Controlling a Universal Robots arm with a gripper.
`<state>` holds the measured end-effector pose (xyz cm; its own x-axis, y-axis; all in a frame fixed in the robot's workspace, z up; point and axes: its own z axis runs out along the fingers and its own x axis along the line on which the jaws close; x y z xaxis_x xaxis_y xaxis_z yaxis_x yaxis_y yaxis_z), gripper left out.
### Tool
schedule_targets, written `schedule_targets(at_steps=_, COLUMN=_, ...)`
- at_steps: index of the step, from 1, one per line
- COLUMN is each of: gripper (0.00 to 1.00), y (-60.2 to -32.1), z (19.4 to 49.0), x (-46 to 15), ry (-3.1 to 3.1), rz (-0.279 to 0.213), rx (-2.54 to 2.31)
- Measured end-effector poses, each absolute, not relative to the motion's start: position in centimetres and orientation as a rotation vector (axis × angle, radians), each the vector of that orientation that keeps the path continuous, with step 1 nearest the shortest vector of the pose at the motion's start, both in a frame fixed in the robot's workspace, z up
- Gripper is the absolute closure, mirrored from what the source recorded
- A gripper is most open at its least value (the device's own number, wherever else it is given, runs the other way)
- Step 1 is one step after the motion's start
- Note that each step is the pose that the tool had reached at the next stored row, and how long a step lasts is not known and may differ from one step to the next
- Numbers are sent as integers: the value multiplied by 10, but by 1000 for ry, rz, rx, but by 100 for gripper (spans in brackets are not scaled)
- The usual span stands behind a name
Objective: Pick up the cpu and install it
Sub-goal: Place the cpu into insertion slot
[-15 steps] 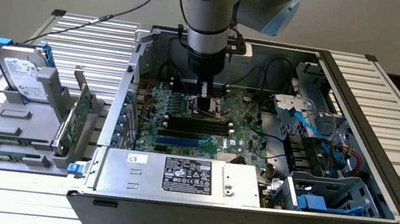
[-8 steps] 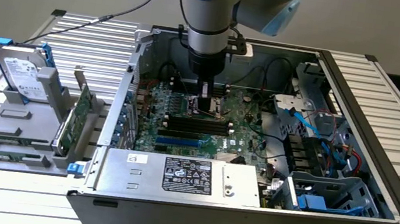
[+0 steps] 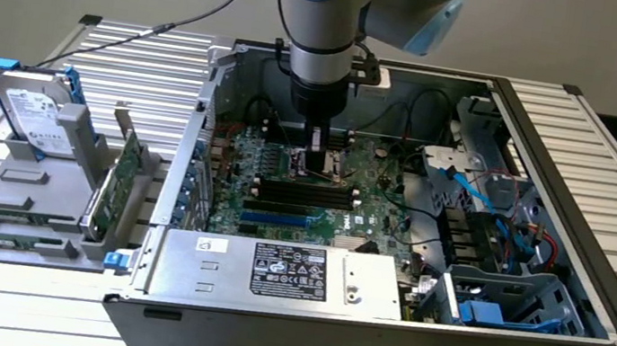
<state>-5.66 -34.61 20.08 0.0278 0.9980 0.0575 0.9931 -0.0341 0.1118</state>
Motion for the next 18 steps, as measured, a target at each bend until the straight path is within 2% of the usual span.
schedule_targets(at_steps=18, gripper=45, y=-346, z=201, x=-57, ry=2155, rz=185, rx=2223)
